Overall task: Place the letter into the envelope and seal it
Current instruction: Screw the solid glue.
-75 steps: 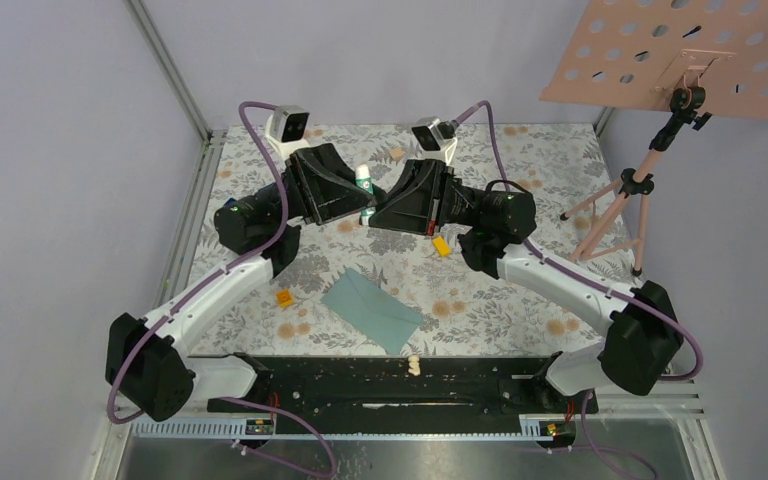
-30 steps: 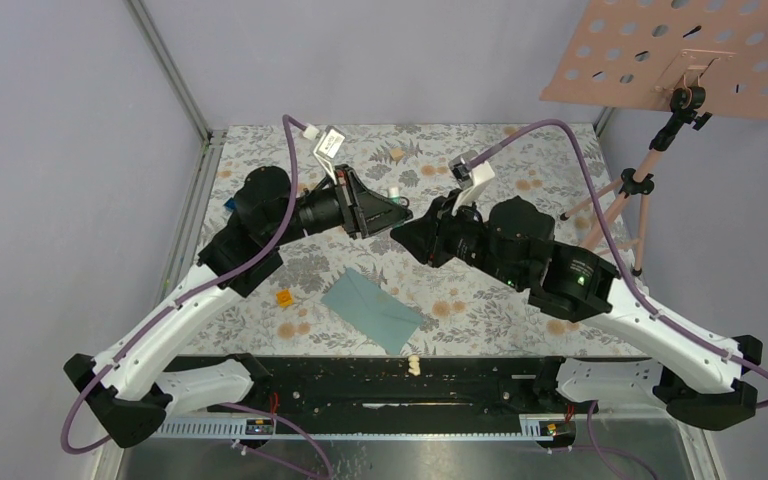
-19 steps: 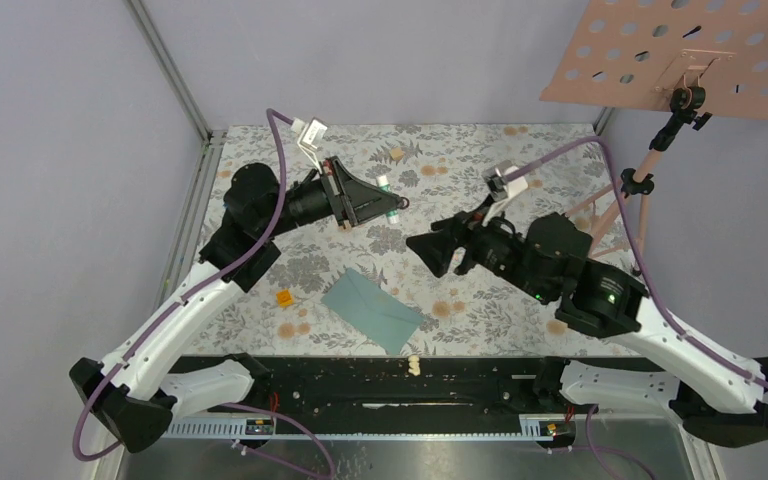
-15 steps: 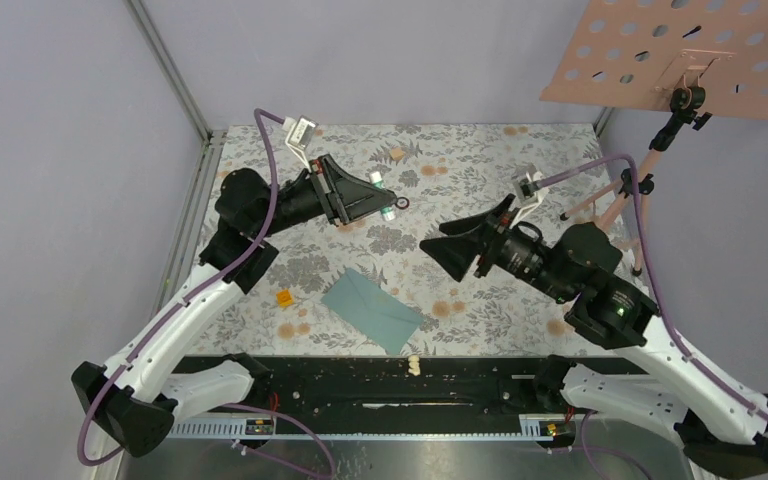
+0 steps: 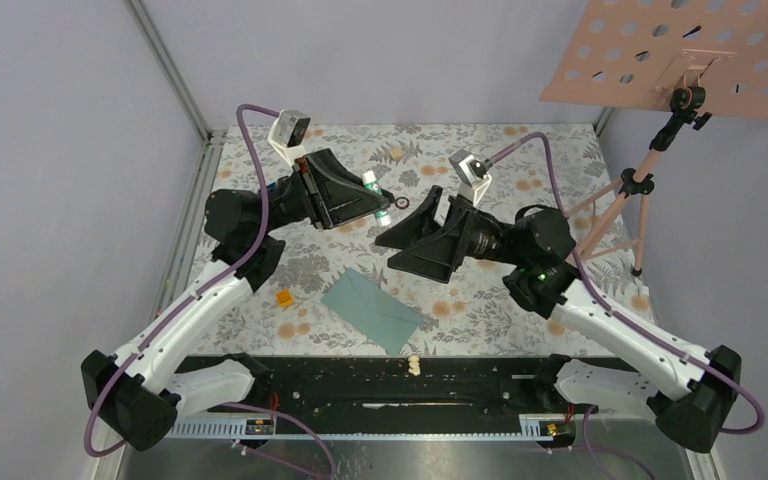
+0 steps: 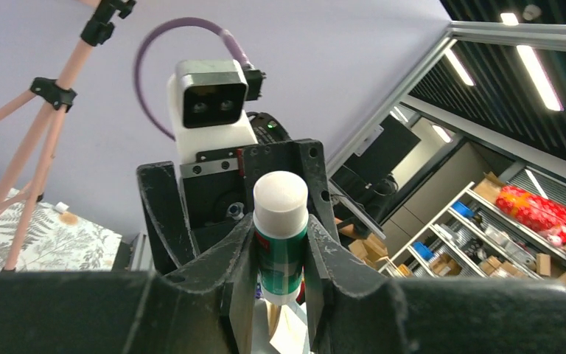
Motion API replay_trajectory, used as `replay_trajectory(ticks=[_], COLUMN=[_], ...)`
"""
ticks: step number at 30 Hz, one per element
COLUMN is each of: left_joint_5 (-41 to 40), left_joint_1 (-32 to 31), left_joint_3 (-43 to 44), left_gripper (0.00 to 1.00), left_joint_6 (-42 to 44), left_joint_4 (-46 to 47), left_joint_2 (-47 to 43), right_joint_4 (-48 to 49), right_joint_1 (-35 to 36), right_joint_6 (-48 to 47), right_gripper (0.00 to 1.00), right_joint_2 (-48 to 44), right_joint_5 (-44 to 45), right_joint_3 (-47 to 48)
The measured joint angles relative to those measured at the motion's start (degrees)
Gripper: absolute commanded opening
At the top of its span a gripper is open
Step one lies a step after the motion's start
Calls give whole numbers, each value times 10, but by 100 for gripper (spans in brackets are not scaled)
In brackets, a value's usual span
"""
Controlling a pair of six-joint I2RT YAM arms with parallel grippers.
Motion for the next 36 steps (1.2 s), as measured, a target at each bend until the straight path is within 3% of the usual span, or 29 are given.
replay_trajectory(ticks=[8,13,23,30,32,36], left_joint_5=[17,19,22,23,23,27], left_joint_1=[0,0,-3,-3,-3,-3], left_joint_3=[-5,-8,-8,-8,-8,-8], left_gripper=[0,0,0,0,0,0], left_joint_6=[-73,-85,-88,-87,-87,-83], left_joint_4=[102,116,126,127,127,126], left_joint_2=[23,24,24,24,24,24], right_joint_4=[266,363,395,400,403,409], right_joint_1=[-4,-4,-5,-5,-5,-5], right_joint_6=[188,274,320,333,336,341], right_gripper=[76,65,34,24,23,42], right_joint_2=[126,178,195,204,205,208], right_joint_5=[-60,-74,-82,-81,-81,-82], right_joint_3=[27,53,54,54,54,54])
